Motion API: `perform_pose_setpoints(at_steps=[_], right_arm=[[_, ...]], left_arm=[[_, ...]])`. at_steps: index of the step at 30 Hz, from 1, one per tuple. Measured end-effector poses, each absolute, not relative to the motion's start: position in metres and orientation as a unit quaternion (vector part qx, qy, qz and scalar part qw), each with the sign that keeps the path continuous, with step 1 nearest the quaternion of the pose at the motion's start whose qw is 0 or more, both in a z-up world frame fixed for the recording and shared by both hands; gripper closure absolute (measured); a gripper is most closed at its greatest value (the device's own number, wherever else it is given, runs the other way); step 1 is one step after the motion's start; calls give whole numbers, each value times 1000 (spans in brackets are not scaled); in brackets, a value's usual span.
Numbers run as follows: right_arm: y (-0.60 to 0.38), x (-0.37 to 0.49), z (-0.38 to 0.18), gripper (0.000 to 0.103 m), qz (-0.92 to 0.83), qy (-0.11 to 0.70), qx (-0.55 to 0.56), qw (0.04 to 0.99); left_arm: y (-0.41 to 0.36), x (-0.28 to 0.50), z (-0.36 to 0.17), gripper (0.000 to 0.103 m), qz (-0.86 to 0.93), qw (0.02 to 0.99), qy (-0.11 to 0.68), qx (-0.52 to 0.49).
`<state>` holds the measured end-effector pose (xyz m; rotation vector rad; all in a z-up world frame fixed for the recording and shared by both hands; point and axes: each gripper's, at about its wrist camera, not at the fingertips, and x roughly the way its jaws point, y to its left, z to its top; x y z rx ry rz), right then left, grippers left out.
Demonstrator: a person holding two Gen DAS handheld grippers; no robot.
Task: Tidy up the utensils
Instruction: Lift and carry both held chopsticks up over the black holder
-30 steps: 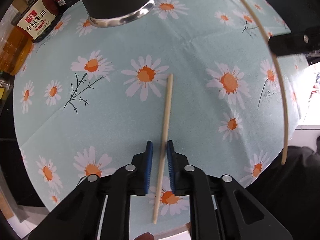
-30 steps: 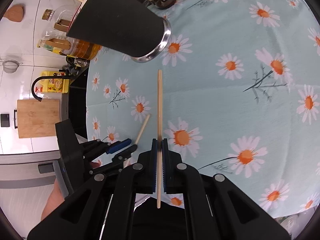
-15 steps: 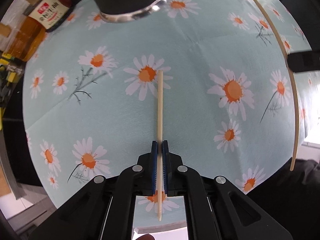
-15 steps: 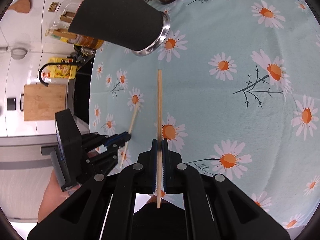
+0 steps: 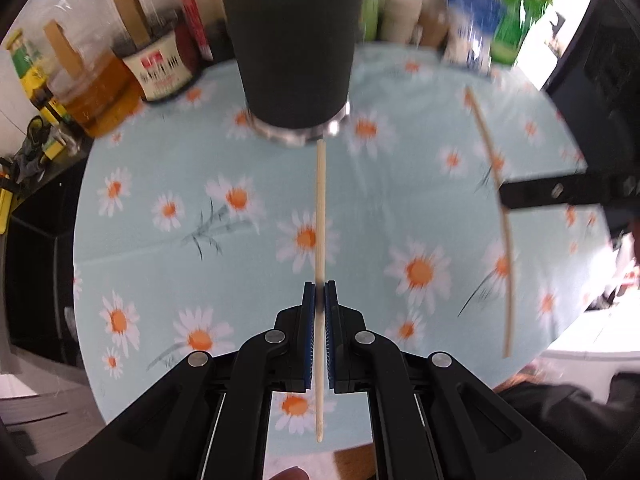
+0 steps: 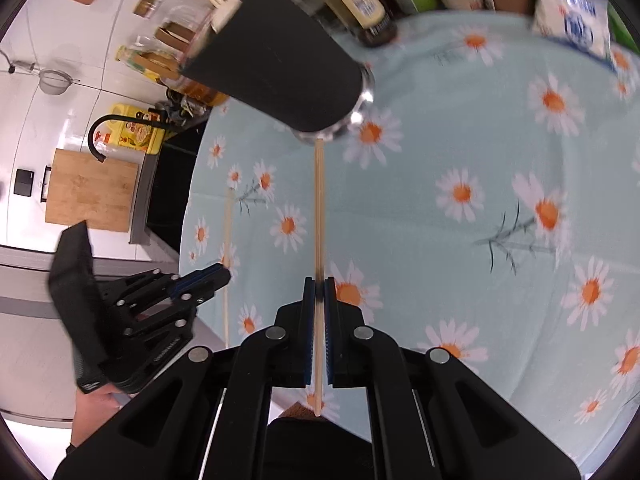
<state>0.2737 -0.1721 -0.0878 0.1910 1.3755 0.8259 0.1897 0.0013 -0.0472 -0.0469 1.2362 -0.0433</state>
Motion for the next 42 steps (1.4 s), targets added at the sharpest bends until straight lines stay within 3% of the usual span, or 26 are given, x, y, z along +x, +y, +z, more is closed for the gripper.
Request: perform_pose_setpoints(at_steps=[19, 42], right_arm=[[-120, 269, -30, 98, 388, 464, 81, 792], [-87, 292, 51, 98, 409, 294, 61, 862]], left_arm=[[61, 224, 17, 99, -109, 903, 404, -100], [106, 279, 64, 99, -135, 934, 289, -158]])
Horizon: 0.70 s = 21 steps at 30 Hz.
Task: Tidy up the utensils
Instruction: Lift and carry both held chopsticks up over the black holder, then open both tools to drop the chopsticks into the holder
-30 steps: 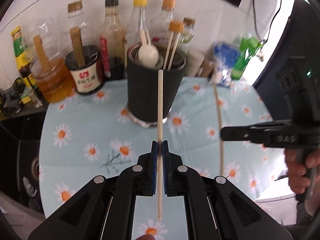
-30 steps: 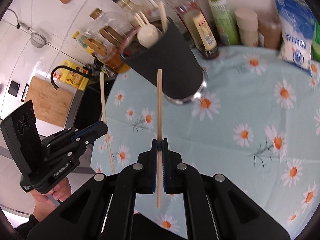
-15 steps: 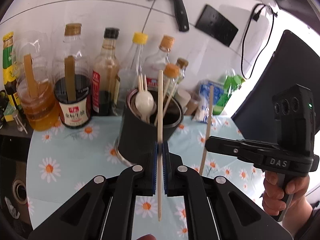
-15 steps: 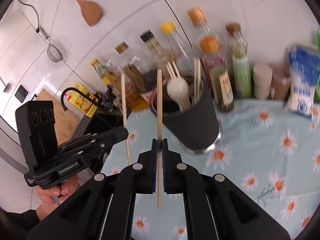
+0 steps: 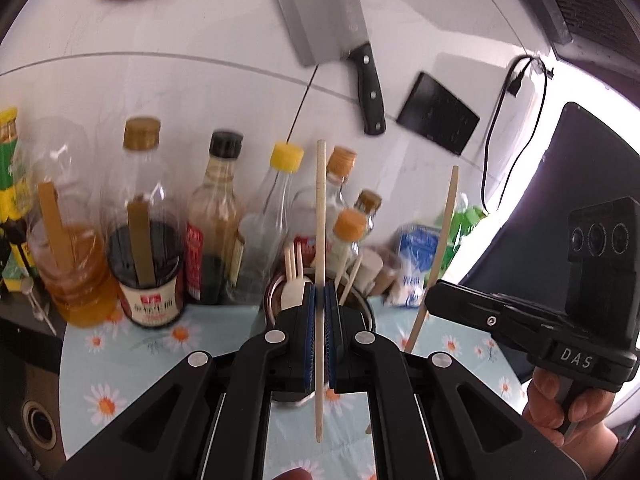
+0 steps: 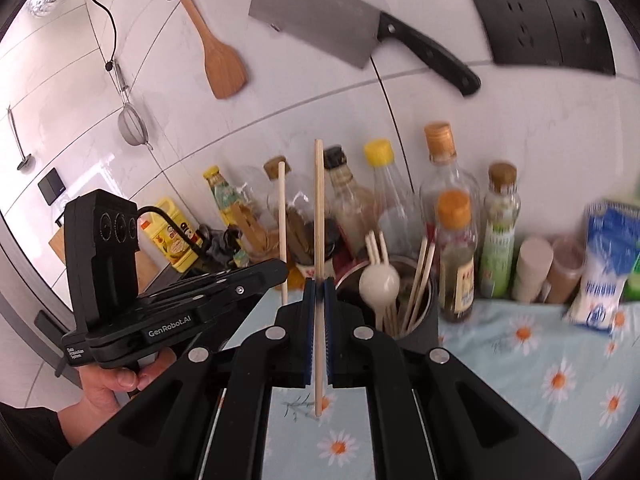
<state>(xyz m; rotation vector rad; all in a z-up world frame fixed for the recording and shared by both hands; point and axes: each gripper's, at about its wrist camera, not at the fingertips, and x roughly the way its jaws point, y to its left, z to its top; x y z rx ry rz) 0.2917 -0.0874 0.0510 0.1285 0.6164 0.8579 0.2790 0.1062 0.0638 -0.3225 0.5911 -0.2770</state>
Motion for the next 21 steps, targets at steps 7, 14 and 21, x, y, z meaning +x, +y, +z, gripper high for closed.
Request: perform_pose_setpoints(at_steps=[7, 14, 21], right_arm=[[-91, 307, 70, 98, 413, 257, 65, 871], [-96, 326, 82, 98, 399, 224, 68, 887], [-91, 339, 69, 98, 382, 205, 61, 899]], left_arm=[[107, 290, 86, 99, -137, 949, 236, -157], [97, 301, 98, 99, -136, 961, 193, -143], [91, 311, 93, 99, -134, 967, 171, -132]])
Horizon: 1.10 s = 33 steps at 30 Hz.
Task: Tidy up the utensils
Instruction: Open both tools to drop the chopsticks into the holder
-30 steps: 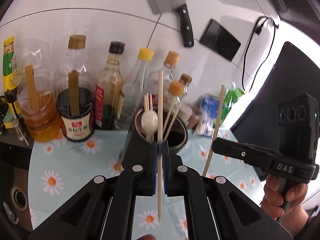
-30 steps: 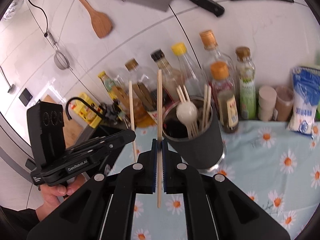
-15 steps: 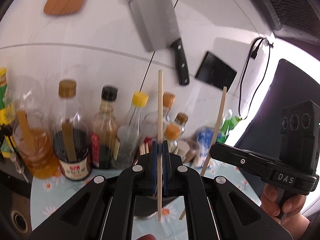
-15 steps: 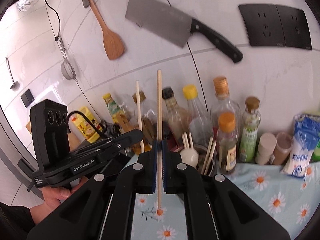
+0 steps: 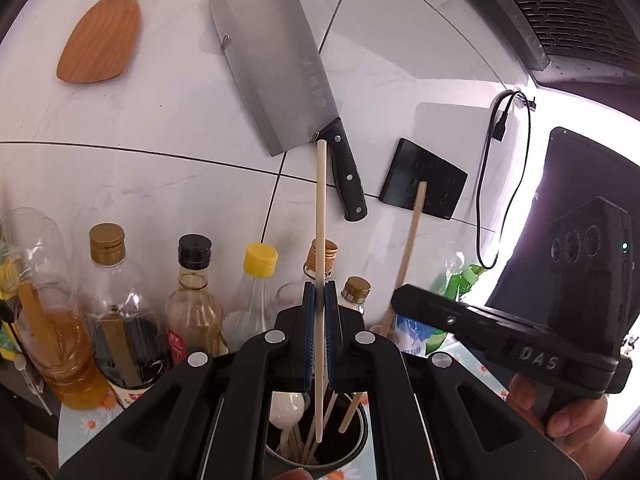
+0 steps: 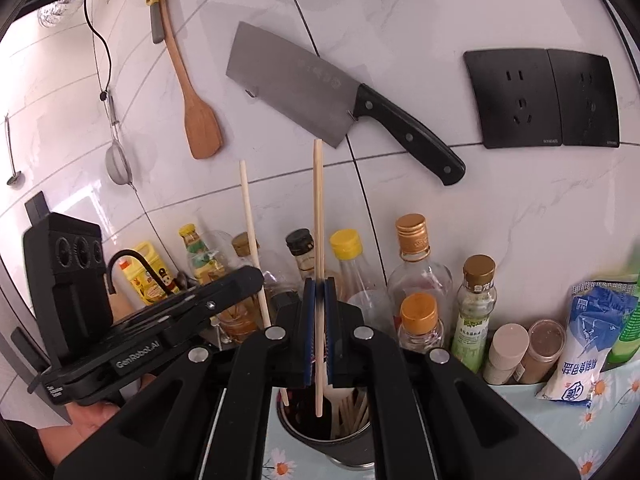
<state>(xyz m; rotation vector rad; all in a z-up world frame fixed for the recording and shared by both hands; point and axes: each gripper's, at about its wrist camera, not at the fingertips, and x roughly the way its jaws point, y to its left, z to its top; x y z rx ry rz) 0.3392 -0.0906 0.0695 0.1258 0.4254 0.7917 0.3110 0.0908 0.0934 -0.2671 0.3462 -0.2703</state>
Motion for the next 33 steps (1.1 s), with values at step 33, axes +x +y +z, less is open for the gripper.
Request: perform_pose_setpoints(at_steps=[33], right_arm=[[-97, 314, 47, 81, 370, 223, 60, 900]], left_arm=[[91, 291, 69, 70, -114, 965, 203, -119]])
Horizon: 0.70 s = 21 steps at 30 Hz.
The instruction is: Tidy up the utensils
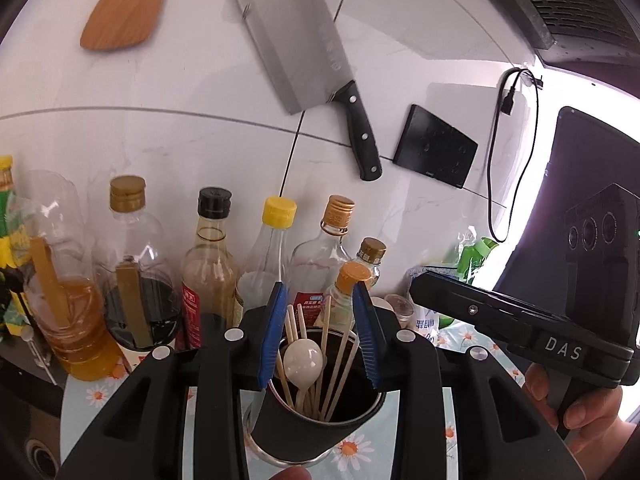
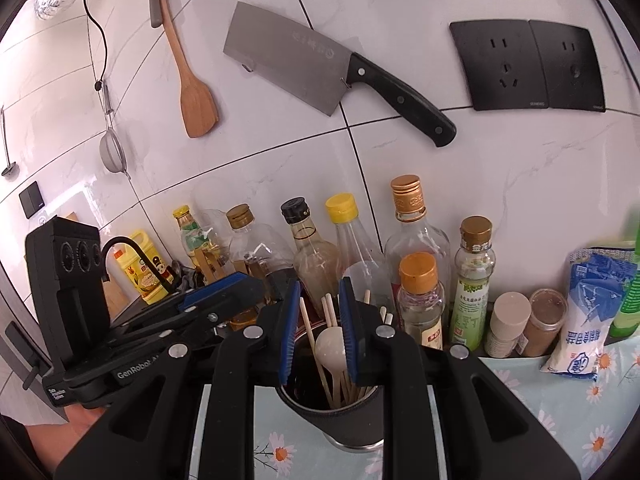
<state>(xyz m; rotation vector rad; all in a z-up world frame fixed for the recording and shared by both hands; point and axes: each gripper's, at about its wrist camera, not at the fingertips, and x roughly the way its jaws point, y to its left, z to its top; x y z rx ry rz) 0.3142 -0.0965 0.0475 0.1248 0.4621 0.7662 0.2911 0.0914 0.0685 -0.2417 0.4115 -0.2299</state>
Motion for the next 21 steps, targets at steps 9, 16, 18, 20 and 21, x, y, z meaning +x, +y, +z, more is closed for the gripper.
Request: perform_pose_setpoints(at_steps=[9, 16, 18, 20, 21], right_arm=[[-122, 281, 47, 74, 357, 216, 52, 907], [-146, 253, 38, 67, 366, 217, 40, 904], [-156, 245, 35, 63, 367, 217, 38, 904], [-163, 241, 30, 62, 369, 222, 37, 902], [-168, 238, 26, 62, 370, 226, 36, 901]], left_arm=[[73, 256, 76, 70, -96, 969, 206, -95], [64, 220, 74, 70, -65, 970, 215, -95], [60, 211, 70, 70, -56, 969, 221, -94], [56, 200, 65, 70, -46, 967, 231, -94], [54, 196, 63, 70, -42, 966, 236, -93]])
